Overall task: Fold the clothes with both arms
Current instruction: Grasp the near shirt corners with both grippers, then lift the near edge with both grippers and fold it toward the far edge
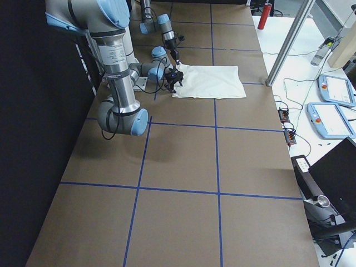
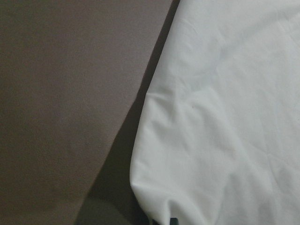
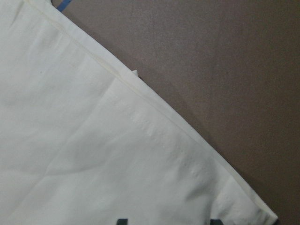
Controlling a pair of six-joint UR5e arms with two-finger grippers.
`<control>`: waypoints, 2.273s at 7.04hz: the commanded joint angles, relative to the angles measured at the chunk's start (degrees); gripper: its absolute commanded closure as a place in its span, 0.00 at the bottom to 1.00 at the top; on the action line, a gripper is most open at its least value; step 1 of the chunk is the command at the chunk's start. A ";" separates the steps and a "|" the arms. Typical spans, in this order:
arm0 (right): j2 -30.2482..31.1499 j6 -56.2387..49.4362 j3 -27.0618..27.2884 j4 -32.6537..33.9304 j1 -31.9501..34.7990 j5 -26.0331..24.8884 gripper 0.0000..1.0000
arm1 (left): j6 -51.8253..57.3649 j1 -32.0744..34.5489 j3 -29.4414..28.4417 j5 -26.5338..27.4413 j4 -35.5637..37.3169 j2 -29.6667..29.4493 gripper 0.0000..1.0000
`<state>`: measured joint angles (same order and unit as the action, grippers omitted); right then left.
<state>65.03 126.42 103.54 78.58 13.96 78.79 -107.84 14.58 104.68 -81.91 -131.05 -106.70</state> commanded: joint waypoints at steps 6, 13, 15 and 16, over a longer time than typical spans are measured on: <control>-0.43 3.31 0.17 -0.27 -0.07 -1.01 1.00 | 0.00 0.01 0.00 0.09 0.01 -0.18 1.00; 0.36 3.39 28.30 21.00 -1.21 2.69 1.00 | 2.55 0.01 30.23 -4.30 32.60 -0.26 1.00; -0.25 2.69 25.06 20.57 -1.04 2.51 1.00 | 4.82 1.14 26.83 -4.22 33.23 -2.71 1.00; -0.43 1.21 23.48 20.48 0.44 2.51 1.00 | 7.53 3.94 23.24 -4.31 33.23 -5.33 1.00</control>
<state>64.84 128.90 128.98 99.19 13.24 81.36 -102.94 16.06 131.33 -86.15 -98.13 -109.53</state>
